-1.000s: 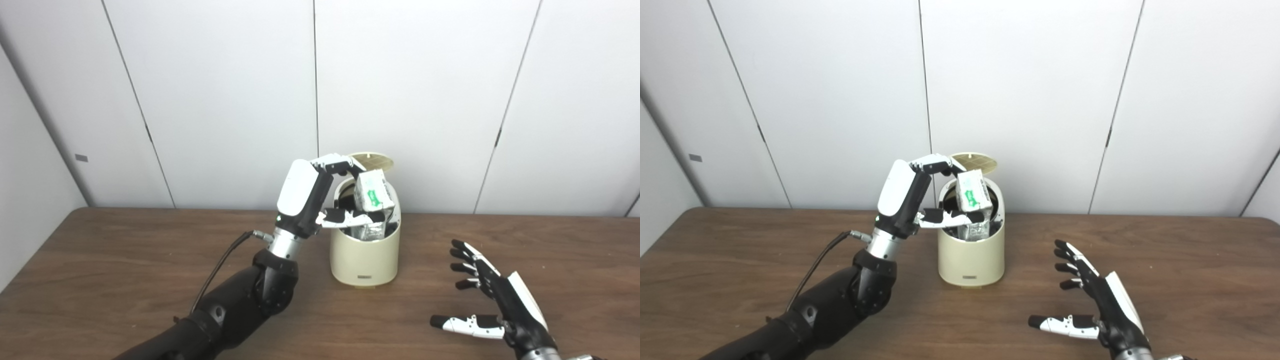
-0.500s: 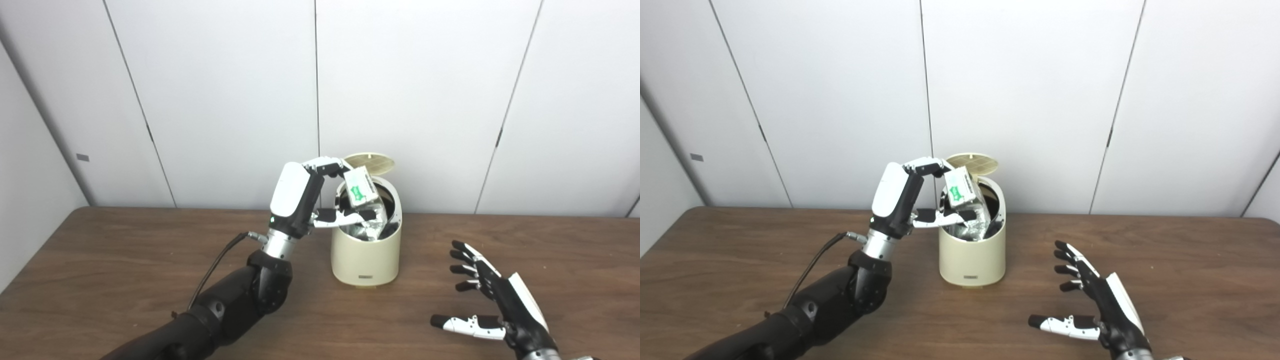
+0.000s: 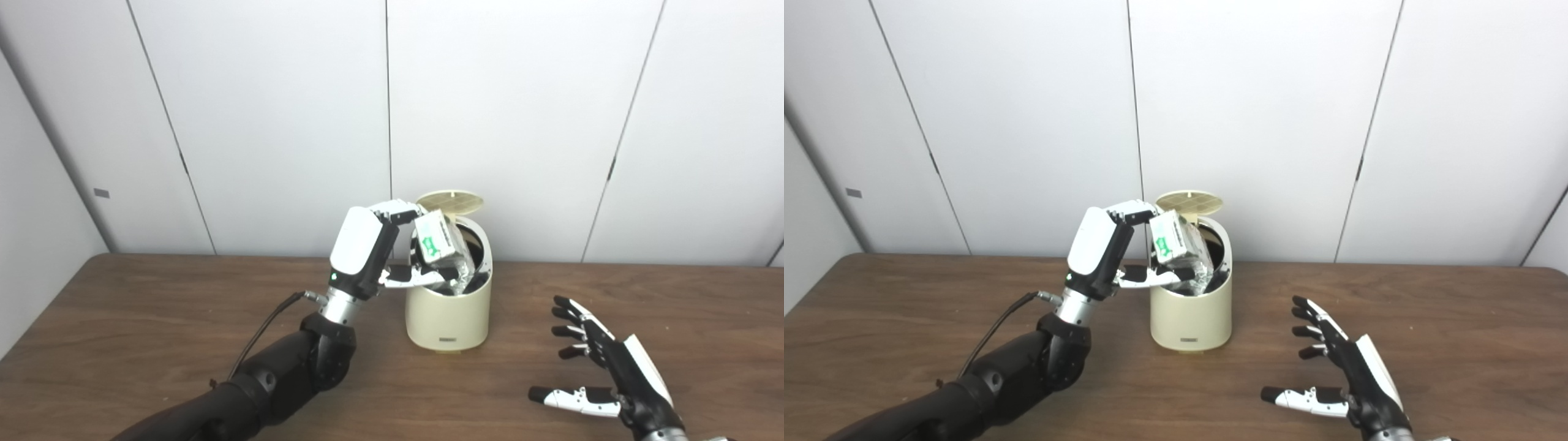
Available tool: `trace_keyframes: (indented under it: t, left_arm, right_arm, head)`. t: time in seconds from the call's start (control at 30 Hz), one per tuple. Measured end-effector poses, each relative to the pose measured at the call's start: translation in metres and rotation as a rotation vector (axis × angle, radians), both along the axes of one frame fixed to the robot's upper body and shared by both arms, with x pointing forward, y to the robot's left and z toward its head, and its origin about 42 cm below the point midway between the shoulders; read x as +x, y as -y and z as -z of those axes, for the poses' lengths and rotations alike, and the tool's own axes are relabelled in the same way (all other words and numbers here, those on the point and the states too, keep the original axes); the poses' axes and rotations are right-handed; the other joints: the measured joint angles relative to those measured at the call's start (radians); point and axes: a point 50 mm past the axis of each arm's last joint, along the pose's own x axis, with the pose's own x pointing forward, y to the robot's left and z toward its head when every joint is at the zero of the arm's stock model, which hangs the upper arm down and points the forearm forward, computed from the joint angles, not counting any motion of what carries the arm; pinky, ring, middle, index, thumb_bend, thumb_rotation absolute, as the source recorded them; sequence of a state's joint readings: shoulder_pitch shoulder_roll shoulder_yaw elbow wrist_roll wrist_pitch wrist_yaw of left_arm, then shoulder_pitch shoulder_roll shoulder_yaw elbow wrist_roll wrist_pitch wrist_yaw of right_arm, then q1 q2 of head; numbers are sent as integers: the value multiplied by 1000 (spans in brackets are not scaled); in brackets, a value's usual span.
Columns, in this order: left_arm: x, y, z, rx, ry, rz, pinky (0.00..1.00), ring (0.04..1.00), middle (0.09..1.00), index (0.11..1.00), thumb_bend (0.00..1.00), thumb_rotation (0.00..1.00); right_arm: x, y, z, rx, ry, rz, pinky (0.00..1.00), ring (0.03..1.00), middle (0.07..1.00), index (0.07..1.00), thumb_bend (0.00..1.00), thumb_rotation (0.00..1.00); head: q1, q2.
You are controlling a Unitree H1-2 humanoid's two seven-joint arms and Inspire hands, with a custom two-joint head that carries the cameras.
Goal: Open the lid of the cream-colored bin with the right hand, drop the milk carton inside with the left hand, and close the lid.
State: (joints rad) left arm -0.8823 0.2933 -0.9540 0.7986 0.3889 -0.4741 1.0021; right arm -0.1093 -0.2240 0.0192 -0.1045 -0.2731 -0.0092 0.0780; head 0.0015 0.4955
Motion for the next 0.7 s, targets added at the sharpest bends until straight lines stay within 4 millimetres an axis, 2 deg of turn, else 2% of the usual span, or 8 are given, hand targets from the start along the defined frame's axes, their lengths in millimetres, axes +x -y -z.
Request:
trace_keyframes:
  t: [0.33, 0.7]
  left_arm:
    - [-5, 1, 1, 26, 114, 3, 476, 542, 487, 500, 518, 0]
    - [-4, 0, 1, 33, 143, -9, 468, 534, 486, 500, 517, 0]
  right_arm:
    - [0, 0, 0, 7, -3, -6, 660, 797, 871, 882, 787, 234]
    - [-1, -2, -4, 9, 10, -12, 662, 794, 866, 882, 769, 215]
  head:
    - [3, 2]
    - [5, 5]
